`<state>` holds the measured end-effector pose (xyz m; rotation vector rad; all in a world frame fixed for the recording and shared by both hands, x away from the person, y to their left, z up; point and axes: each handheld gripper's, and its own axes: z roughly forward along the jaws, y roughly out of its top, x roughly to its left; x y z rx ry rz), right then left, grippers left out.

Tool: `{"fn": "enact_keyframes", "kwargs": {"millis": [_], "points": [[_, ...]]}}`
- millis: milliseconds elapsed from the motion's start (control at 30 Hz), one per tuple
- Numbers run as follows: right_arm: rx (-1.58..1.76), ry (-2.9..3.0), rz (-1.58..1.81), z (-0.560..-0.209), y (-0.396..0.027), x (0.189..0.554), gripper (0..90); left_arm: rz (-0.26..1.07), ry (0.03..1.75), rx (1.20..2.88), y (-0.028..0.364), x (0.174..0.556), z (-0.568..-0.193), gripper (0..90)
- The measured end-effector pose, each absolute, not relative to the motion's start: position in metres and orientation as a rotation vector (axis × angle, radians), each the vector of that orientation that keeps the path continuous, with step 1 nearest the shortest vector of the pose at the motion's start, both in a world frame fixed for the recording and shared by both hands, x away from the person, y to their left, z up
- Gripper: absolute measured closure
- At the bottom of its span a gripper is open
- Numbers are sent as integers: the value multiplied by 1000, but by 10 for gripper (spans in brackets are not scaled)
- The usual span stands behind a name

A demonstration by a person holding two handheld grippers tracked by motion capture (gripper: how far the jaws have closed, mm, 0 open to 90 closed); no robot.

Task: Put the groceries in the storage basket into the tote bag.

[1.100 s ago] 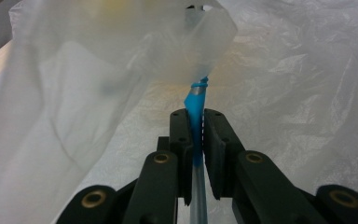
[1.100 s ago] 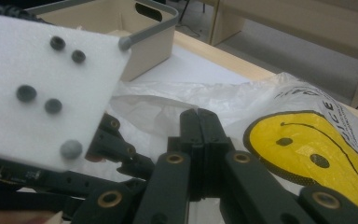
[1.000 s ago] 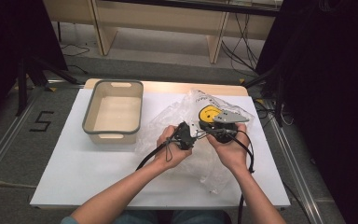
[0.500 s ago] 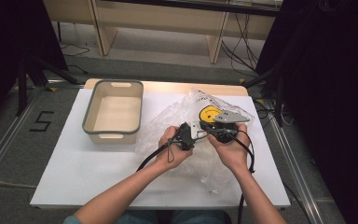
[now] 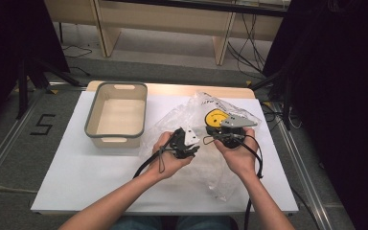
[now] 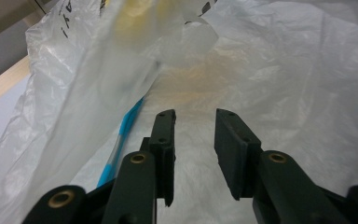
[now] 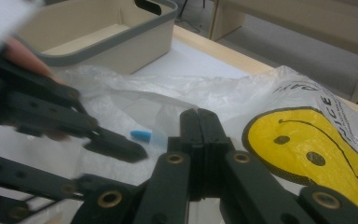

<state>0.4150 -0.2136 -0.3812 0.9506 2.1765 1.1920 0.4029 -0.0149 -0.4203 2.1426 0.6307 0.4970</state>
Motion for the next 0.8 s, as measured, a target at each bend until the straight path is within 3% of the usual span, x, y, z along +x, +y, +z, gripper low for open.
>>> {"fn": "enact_keyframes", "kwargs": {"millis": [267,800], "points": [[965,2277,1128,-395,-218,409,900,451,724,2090,33,382,-411,619],[983,2598,899,-446,-215,400,900,539,919,2065,85,383,-432,432]]}}
